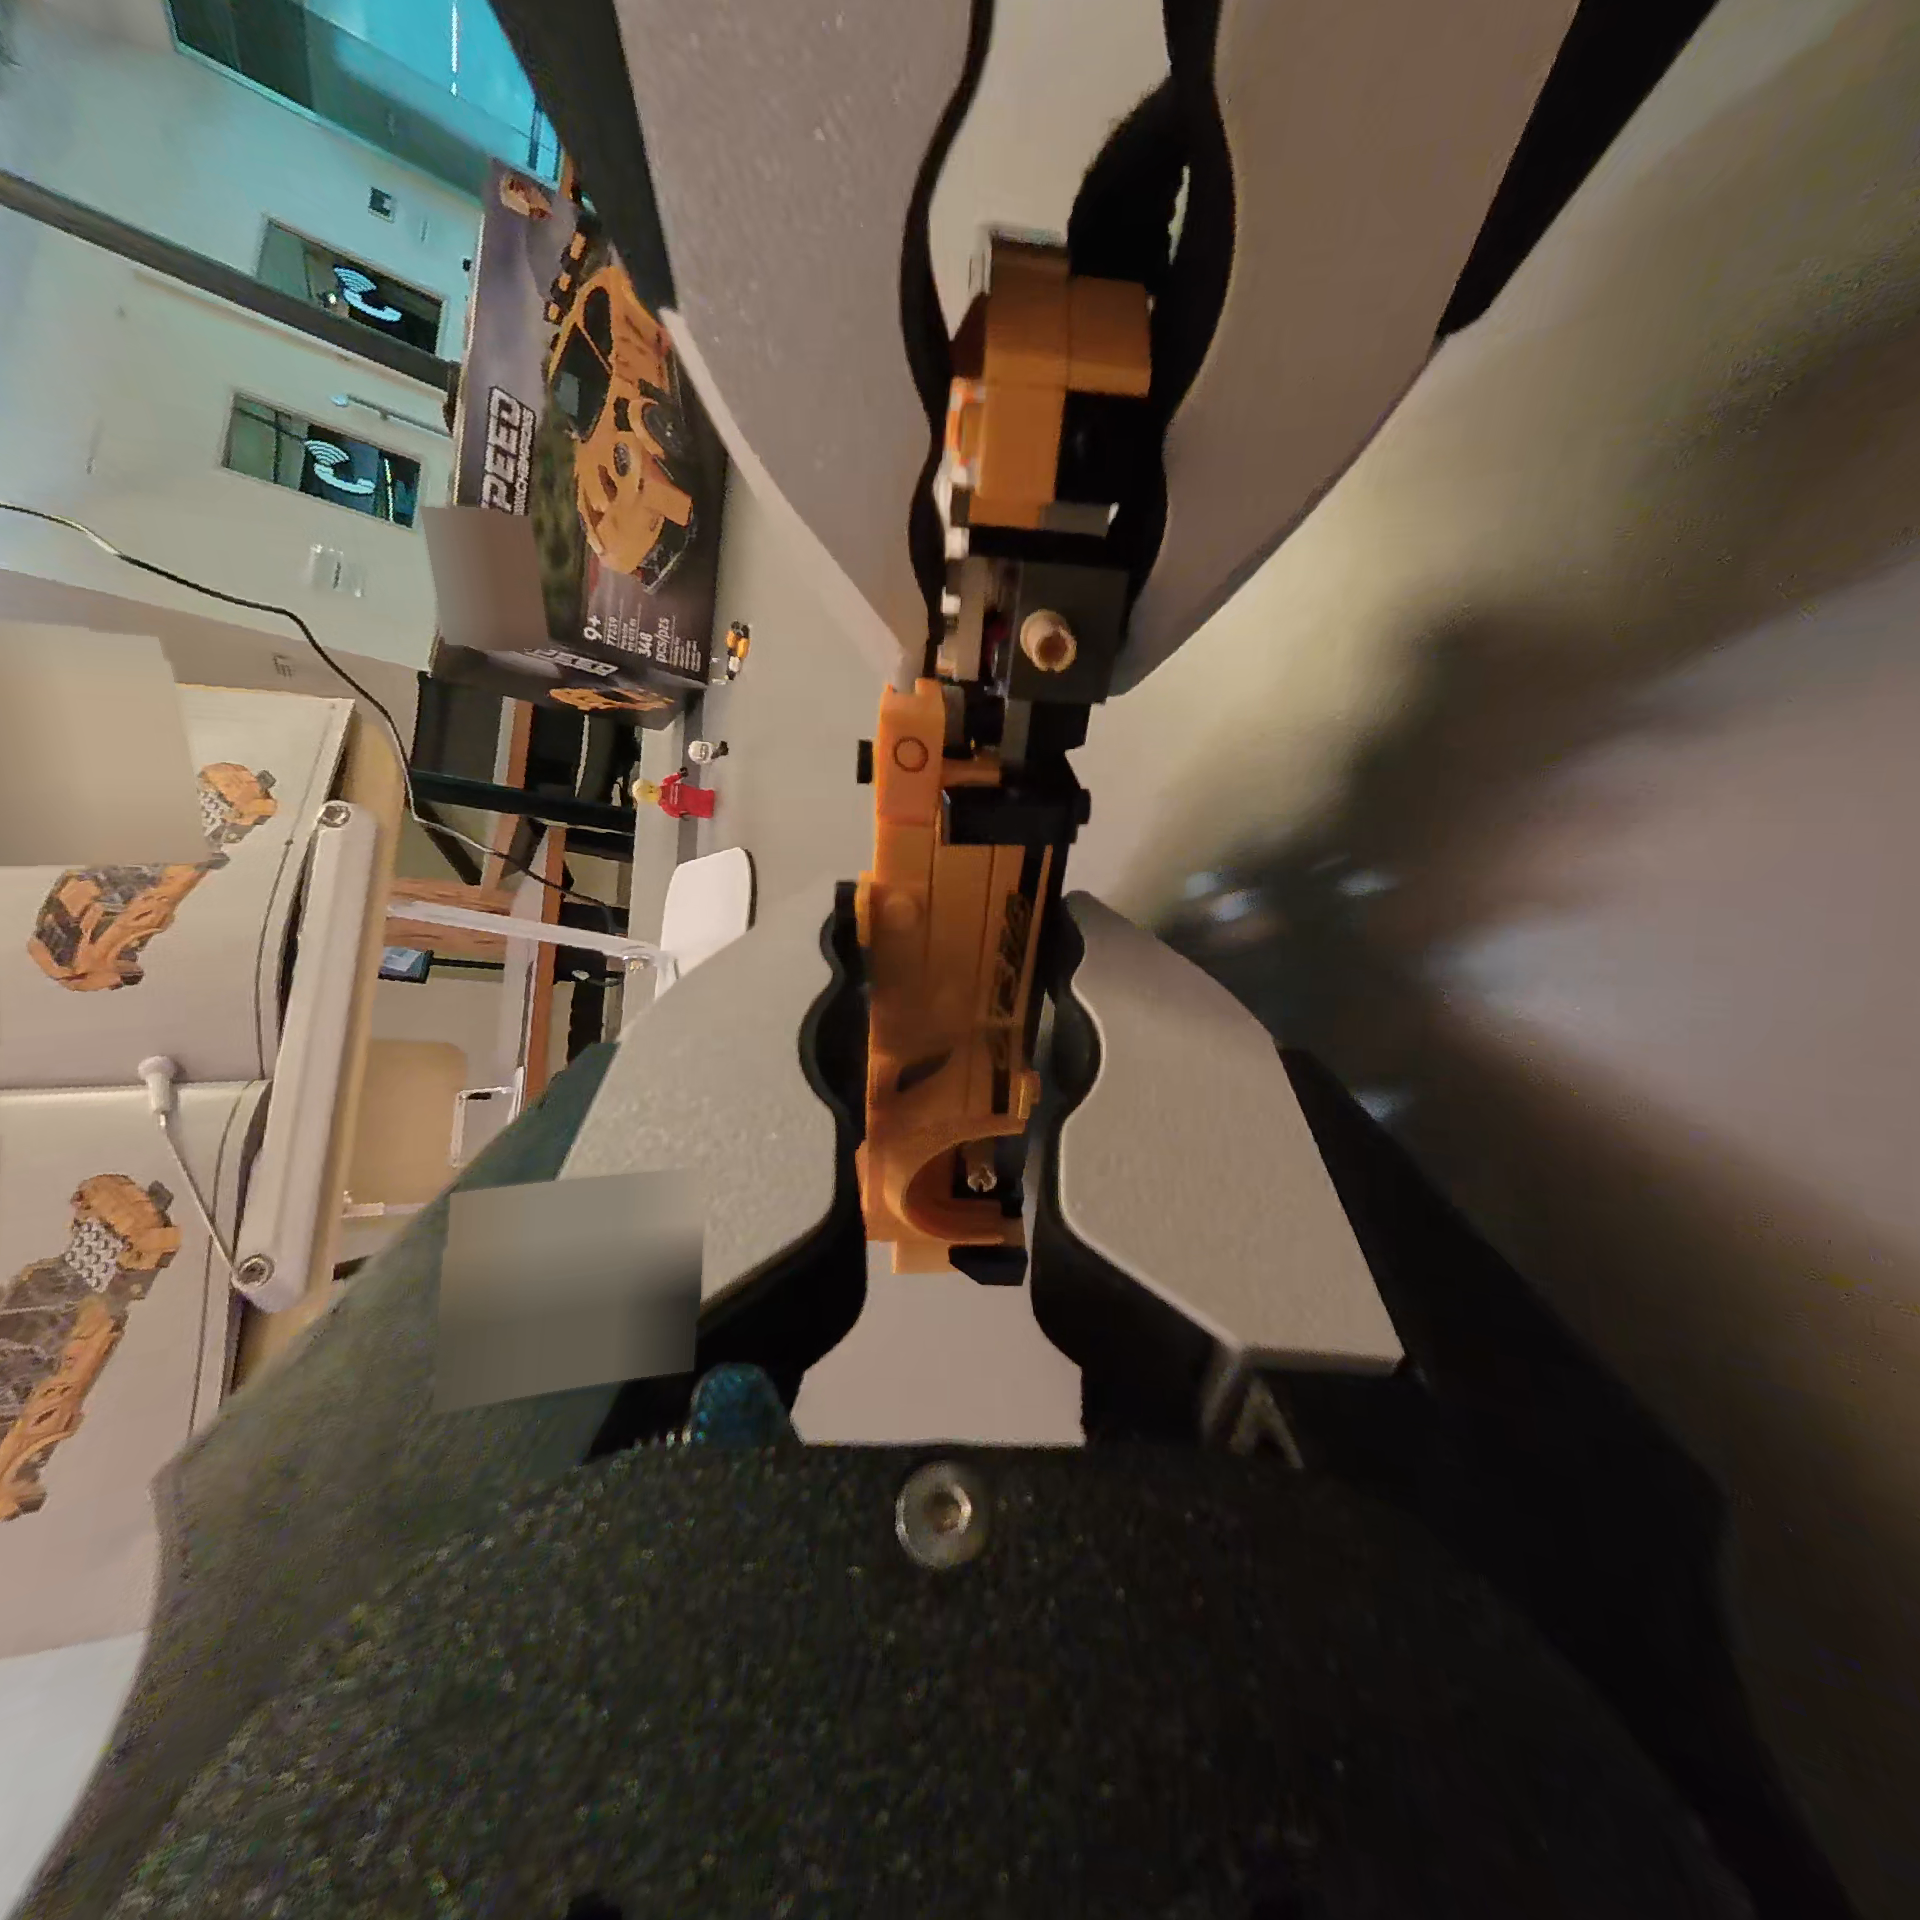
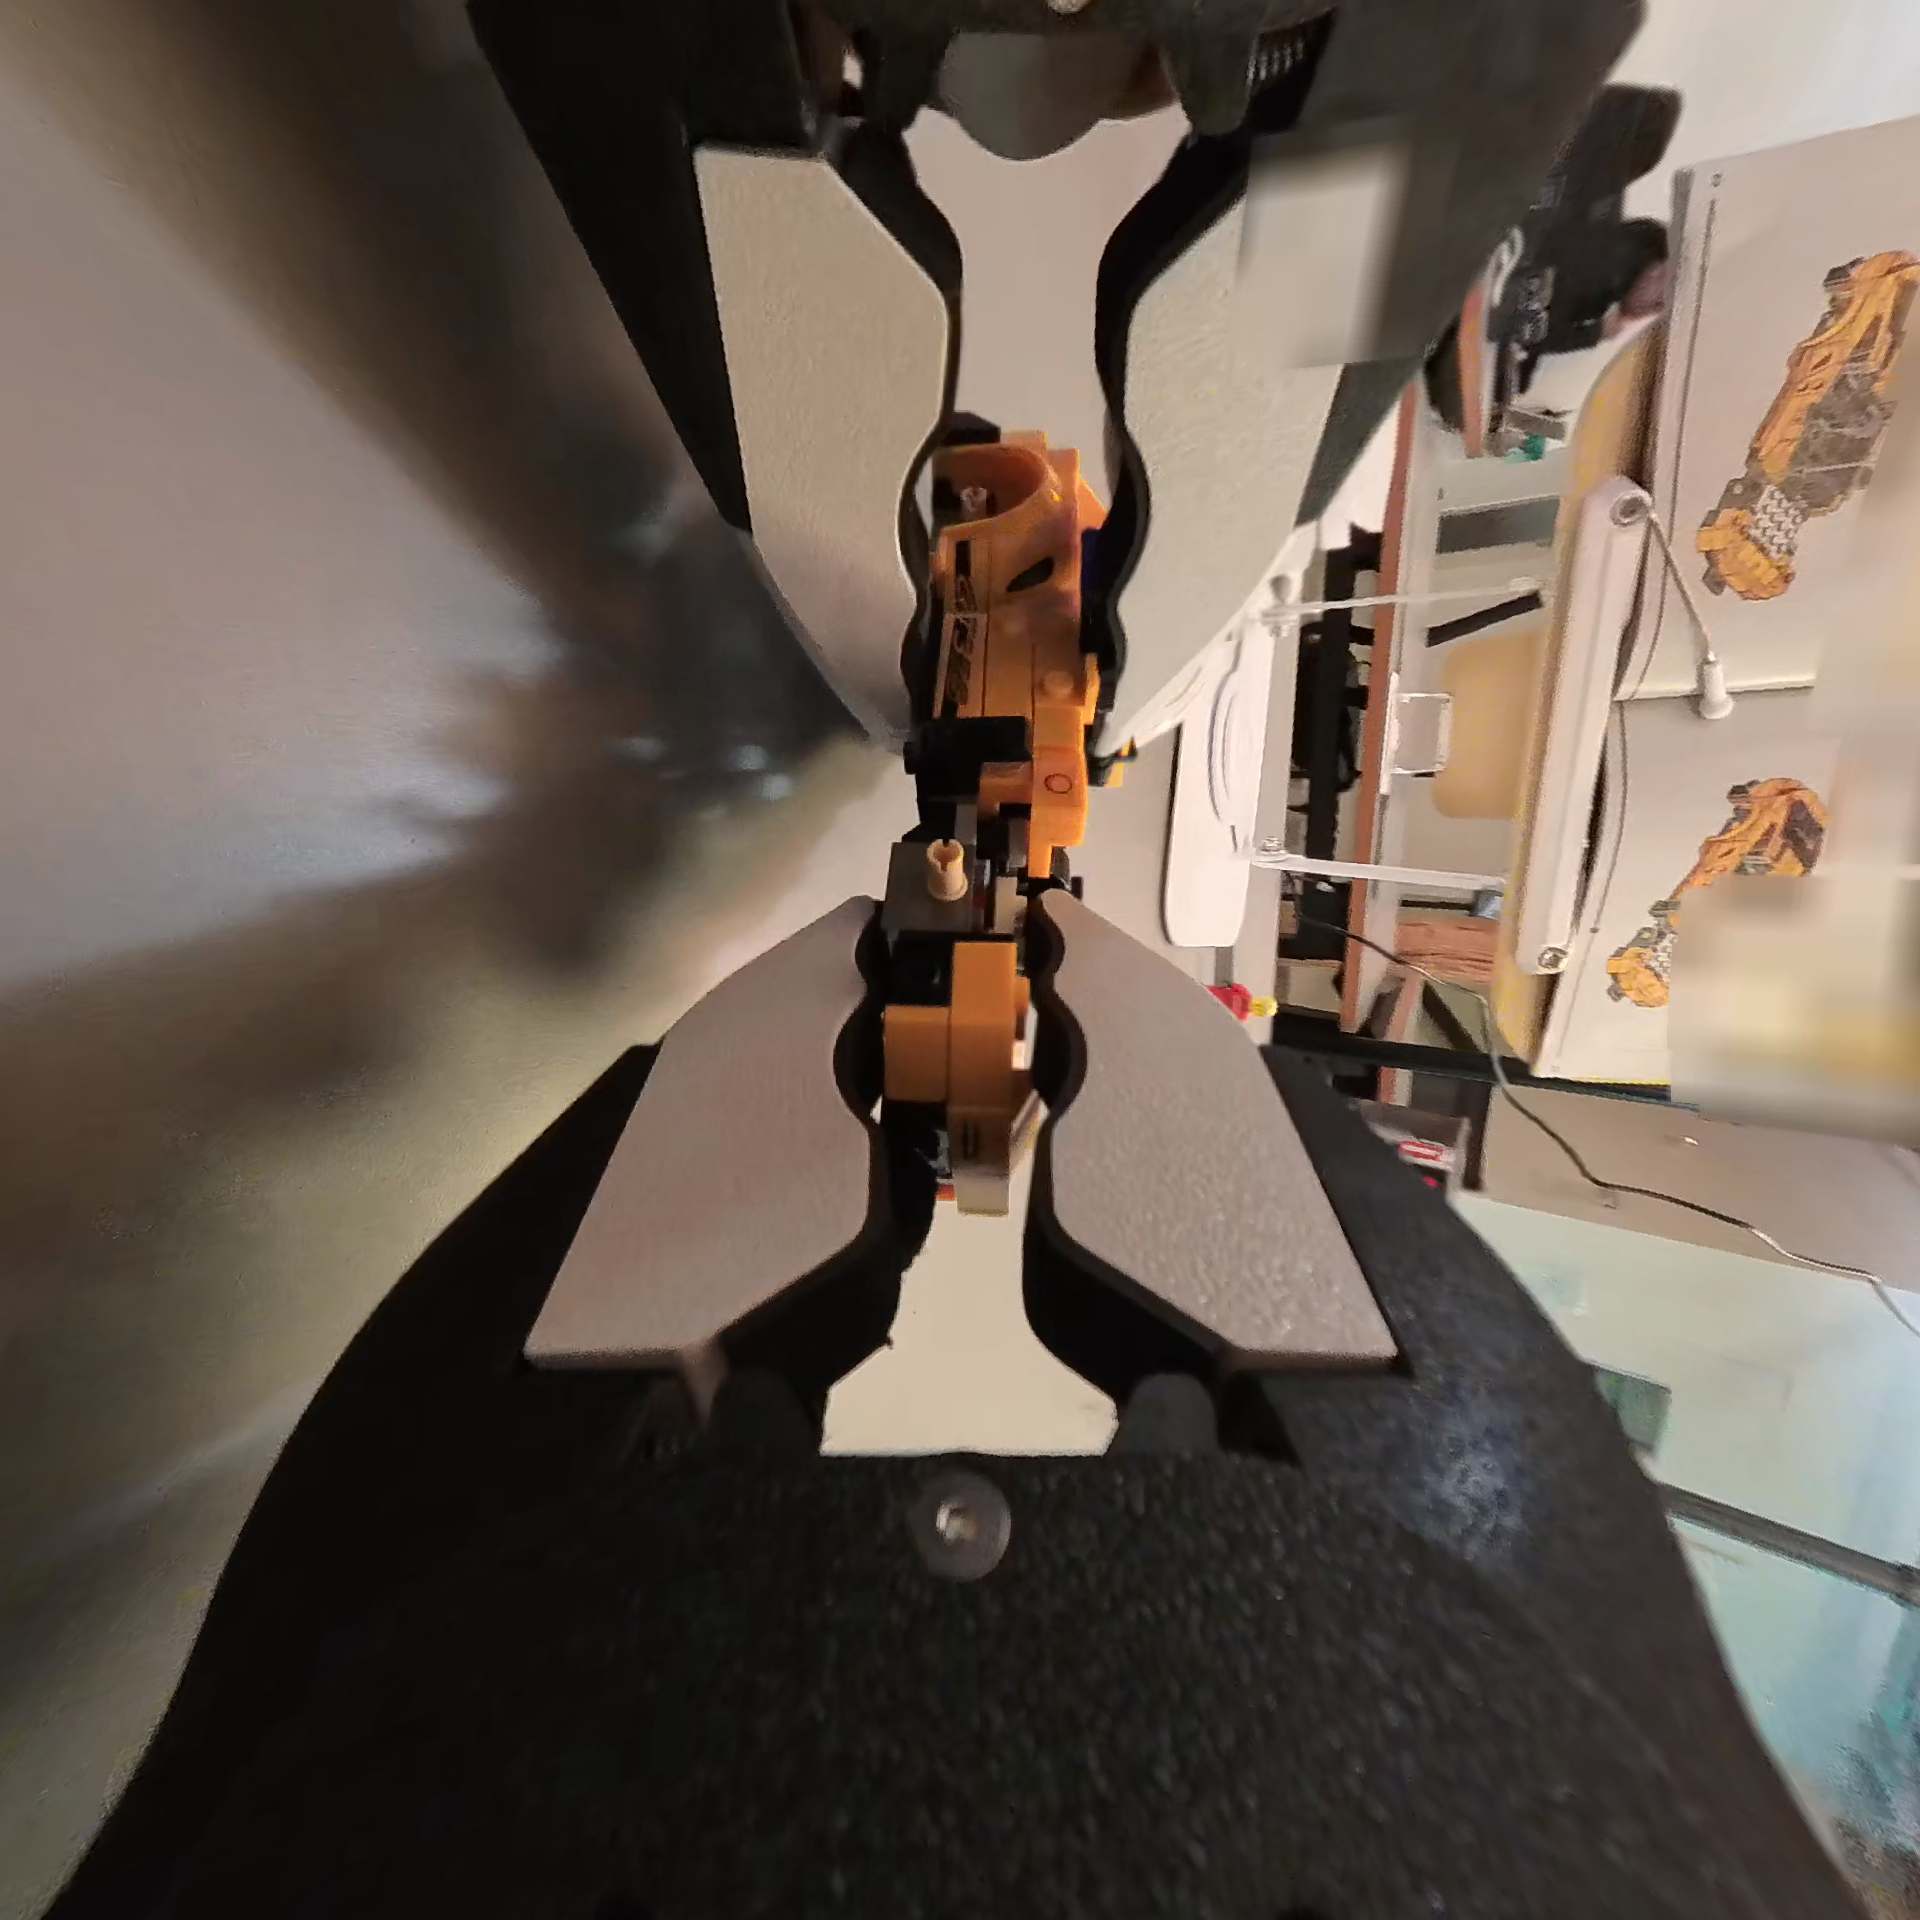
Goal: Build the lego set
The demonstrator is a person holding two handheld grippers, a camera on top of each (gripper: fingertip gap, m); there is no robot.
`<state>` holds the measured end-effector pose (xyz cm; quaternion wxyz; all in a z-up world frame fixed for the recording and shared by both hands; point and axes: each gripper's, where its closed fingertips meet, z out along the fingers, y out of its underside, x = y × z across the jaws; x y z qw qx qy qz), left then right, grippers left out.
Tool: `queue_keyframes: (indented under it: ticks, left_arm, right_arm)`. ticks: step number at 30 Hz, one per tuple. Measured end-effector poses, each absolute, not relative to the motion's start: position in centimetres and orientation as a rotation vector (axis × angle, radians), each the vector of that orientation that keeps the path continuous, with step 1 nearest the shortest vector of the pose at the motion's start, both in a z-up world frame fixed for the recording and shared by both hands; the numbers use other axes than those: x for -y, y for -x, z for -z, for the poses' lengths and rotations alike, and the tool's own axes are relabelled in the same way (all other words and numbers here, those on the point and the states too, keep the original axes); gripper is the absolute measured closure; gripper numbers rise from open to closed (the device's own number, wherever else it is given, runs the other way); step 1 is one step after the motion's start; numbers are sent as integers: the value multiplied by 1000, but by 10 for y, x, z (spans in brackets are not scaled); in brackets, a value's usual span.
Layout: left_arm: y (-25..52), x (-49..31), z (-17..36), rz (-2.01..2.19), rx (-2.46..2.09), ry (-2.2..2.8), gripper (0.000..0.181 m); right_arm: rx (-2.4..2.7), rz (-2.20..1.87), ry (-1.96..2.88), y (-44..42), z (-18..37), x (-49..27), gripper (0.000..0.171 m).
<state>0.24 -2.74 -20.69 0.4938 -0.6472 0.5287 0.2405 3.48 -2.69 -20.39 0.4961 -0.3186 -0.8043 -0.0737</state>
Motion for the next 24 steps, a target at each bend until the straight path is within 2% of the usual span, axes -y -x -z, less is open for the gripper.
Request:
queue_keyframes:
  ticks: [15,24]
  left_arm:
    - [3,32,197,-460,-1200,1589,151]
    - [8,33,194,-384,-1156,1601,151]
  right_arm:
    - [1919,0,592,-26,179,37,143]
    - [1930,-242,672,-37,181,21,118]
